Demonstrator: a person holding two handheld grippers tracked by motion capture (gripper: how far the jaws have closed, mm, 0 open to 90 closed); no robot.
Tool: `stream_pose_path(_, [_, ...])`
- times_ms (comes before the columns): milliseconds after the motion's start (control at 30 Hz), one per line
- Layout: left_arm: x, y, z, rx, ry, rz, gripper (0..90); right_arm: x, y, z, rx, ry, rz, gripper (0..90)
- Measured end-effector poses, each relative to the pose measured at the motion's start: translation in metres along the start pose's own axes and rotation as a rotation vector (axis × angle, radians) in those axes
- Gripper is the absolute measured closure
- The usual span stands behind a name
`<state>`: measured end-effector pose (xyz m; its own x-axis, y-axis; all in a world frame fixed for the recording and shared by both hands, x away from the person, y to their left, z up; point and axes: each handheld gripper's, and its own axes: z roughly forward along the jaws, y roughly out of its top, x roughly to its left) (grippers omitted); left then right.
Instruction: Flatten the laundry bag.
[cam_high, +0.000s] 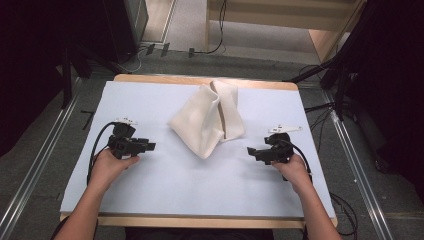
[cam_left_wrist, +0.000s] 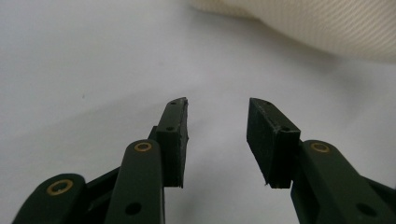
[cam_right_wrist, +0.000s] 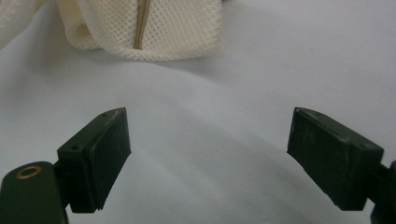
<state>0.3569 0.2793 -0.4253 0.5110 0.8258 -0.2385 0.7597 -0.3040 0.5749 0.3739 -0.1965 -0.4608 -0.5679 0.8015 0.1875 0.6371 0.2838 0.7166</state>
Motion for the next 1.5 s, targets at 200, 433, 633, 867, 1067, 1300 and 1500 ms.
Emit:
stream_pose_path(200, [0.001,-0.001,-0.001,-0.014,-0.052,0.015,47.1,-0.001,0.002,0.002,-0.016,-0.037,-0.015,14.4])
stream_pose_path(433, [0.006,0.001,-0.002,-0.038,-0.064,-0.016,34.6,0.0,0.003,0.0,-0.005,-0.039,-0.024,15.7])
stream_pose_path(633, [0.005,0.002,0.003,-0.023,-0.085,-0.009,29.4,0.008,0.005,-0.003,-0.021,-0.04,-0.049,31.4])
stream_pose_path(867, [0.003,0.006,0.005,-0.02,-0.082,0.017,31.5,0.009,0.004,-0.003,0.004,-0.026,-0.056,41.3])
stream_pose_path(1067, [-0.001,0.01,0.007,-0.009,-0.085,0.038,32.8,0.007,0.0,-0.006,0.017,-0.002,-0.026,41.1])
stream_pose_path(1300, [-0.003,0.014,0.007,-0.009,-0.091,0.044,33.0,0.005,-0.003,-0.01,0.014,-0.001,-0.005,41.4])
stream_pose_path(1500, [-0.006,0.017,0.008,-0.006,-0.099,0.059,33.0,0.004,-0.005,-0.011,0.019,0.007,0.003,41.0])
